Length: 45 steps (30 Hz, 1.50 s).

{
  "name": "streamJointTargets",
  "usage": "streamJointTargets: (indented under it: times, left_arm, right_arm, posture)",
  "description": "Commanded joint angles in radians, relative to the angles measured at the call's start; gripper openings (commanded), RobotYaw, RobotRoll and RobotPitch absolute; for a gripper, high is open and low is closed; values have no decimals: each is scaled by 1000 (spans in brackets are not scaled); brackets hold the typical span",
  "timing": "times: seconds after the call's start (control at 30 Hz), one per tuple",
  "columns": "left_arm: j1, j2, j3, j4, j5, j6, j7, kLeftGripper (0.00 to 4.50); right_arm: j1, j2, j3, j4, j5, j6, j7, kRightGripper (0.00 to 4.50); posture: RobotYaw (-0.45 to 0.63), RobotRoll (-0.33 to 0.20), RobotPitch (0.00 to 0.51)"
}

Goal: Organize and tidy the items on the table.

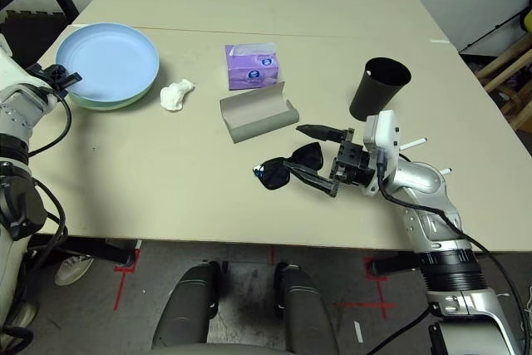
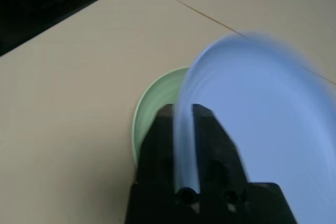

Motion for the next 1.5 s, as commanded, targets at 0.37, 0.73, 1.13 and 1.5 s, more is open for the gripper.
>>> streamJointTargets:
  times: [0.37, 0.73, 1.13, 1.5]
  left_arm:
    - [-4, -9, -58, -12, 48, -46, -51, 4487]
    - [120, -44, -333, -283, 122, -116, -653, 4487]
    - [165, -69, -368, -330, 95, -93, -898, 4487]
    - [186, -83, -382, -323, 115, -86, -886, 4487]
  right_arm:
    - [21, -2, -25, 1, 14, -7, -8, 4500]
    - [32, 0, -31, -15, 12, -1, -31, 4500]
    - [29, 29, -59, -29, 3, 27, -183, 4500]
    - [33, 39, -52, -101, 2, 125, -269, 4500]
  posture:
    - [136, 0, 152]
    - [134, 0, 154]
    - [119, 0, 154]
    - [123, 0, 153]
